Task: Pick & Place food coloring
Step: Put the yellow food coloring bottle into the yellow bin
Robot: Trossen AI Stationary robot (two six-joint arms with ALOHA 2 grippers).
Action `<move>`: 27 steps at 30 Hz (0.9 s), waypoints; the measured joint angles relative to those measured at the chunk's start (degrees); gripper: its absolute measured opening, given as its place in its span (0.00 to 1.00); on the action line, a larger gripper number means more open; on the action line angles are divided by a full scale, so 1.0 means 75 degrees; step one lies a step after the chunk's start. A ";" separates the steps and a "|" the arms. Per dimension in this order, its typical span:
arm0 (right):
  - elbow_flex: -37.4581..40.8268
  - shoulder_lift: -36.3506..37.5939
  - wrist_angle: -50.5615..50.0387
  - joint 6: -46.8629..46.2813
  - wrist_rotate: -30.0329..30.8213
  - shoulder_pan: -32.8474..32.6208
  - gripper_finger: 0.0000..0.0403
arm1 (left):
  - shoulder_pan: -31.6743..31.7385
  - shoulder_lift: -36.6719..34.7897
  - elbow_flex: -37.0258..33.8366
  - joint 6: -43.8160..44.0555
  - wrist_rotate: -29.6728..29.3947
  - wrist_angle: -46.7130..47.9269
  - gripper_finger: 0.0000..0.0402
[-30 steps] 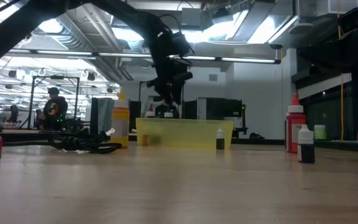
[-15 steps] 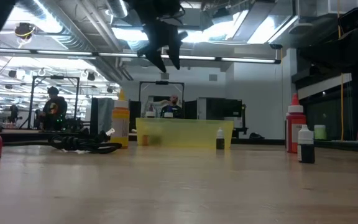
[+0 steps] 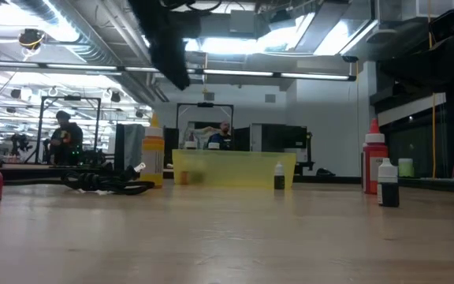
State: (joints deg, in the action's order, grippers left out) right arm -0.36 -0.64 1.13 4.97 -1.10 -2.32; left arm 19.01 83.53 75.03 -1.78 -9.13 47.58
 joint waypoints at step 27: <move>-0.0002 0.0002 -0.0001 0.0000 -0.0001 0.0000 0.14 | -0.1766 0.0167 -0.1766 0.3278 -0.0221 -0.0524 0.70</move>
State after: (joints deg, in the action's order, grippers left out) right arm -0.38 -0.62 1.13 4.97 -1.10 -2.33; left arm 5.76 84.78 61.79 22.81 -10.79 43.65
